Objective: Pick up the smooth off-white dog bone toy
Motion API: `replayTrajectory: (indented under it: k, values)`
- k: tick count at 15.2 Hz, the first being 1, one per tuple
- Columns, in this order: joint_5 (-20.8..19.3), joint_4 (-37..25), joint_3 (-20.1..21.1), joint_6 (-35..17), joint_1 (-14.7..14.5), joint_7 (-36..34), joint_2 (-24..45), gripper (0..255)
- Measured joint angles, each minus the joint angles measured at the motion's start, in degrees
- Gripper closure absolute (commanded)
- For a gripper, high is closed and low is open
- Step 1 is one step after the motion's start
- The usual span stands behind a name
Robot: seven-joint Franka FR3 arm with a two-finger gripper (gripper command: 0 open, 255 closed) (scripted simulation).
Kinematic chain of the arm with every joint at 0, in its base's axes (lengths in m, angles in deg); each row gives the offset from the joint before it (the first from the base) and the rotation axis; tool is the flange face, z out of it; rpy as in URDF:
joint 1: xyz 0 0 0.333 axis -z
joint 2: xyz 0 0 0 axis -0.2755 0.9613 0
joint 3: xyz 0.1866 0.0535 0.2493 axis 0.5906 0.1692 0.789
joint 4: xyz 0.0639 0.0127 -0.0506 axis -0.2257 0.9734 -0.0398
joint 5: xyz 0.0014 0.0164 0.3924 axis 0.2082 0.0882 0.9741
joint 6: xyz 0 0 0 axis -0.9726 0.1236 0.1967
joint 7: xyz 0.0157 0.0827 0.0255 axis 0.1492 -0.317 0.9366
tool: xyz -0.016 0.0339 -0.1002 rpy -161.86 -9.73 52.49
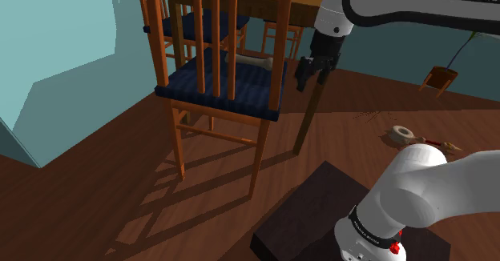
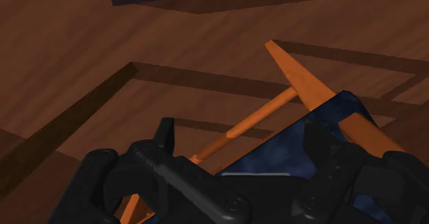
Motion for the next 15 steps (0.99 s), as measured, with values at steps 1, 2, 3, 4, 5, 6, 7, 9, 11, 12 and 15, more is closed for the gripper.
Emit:
replayTrajectory:
  k: [1, 2, 3, 4, 5, 6, 7, 9, 11, 12, 15]
  values:
    - [0.00, 0.00, 0.00, 0.00, 0.00, 0.00, 0.00, 0]
    - [-0.26, -0.93, -0.59, -0.10, -0.10, 1.12, 1.09, 0]
    - [-0.53, -1.92, -1.33, -0.60, -0.32, 2.74, 2.73, 0]
    - [-0.77, -3.69, -2.12, -0.65, -0.63, 4.65, 4.73, 0]
    - [-0.97, -5.05, -2.98, -1.35, -0.97, 6.67, 6.99, 0]
    - [-1.03, -6.96, -3.64, -1.37, -1.39, 8.64, 9.16, 0]
    - [-1.18, -9.35, -4.61, -1.60, -1.69, 10.95, 11.90, 0]
    - [-1.19, -13.56, -6.15, -1.42, -2.37, 15.45, 16.40, 0]
    - [-0.80, -18.44, -7.49, -1.33, -3.09, 19.79, 21.60, 0]
    - [-0.56, -20.76, -8.06, -1.18, -3.39, 21.99, 24.09, 0]
    - [0.46, -29.31, -9.79, 0.54, -3.91, 29.07, 31.81, 0]
